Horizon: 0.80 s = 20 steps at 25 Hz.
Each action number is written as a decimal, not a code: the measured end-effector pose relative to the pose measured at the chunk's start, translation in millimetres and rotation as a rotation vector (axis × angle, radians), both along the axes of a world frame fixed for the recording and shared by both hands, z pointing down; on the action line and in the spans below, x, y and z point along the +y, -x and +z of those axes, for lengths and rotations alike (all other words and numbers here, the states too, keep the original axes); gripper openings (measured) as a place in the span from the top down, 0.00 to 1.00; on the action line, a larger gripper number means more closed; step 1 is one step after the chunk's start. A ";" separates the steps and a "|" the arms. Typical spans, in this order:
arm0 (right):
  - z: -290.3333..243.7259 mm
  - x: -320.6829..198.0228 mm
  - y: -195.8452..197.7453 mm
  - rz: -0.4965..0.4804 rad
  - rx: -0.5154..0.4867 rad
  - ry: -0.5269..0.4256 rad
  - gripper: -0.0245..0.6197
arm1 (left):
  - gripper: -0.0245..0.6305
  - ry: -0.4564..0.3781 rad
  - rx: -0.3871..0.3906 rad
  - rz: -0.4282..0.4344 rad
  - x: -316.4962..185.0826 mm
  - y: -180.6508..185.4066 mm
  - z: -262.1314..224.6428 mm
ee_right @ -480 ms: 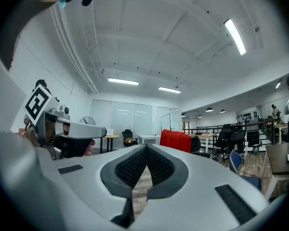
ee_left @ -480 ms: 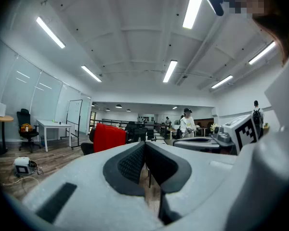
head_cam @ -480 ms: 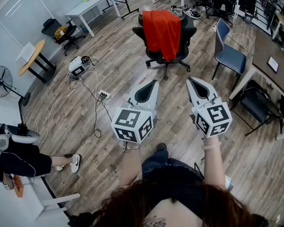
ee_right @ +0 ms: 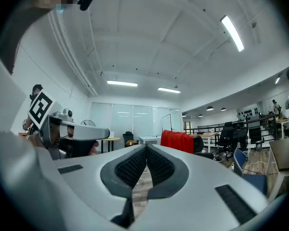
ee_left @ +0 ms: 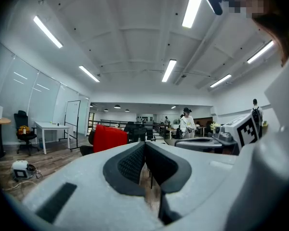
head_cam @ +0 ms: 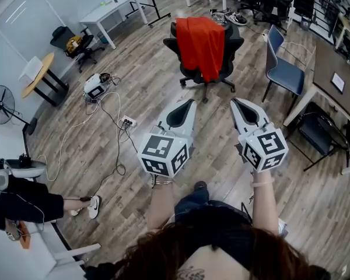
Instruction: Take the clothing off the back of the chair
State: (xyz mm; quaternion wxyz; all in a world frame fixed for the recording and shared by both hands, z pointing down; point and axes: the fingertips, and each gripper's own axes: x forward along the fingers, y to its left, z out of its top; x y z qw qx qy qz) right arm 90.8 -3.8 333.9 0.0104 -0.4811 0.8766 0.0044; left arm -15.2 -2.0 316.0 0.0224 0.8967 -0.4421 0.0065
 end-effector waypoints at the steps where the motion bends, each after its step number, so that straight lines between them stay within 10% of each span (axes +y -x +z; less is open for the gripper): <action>1: -0.6 -3.7 1.1 -0.001 -0.006 -0.001 0.98 | 0.94 -0.002 -0.005 0.004 -5.1 1.4 -0.1; 20: -9.8 -78.0 32.0 0.069 -0.006 0.005 0.97 | 0.94 0.021 -0.019 0.078 -80.0 45.0 4.6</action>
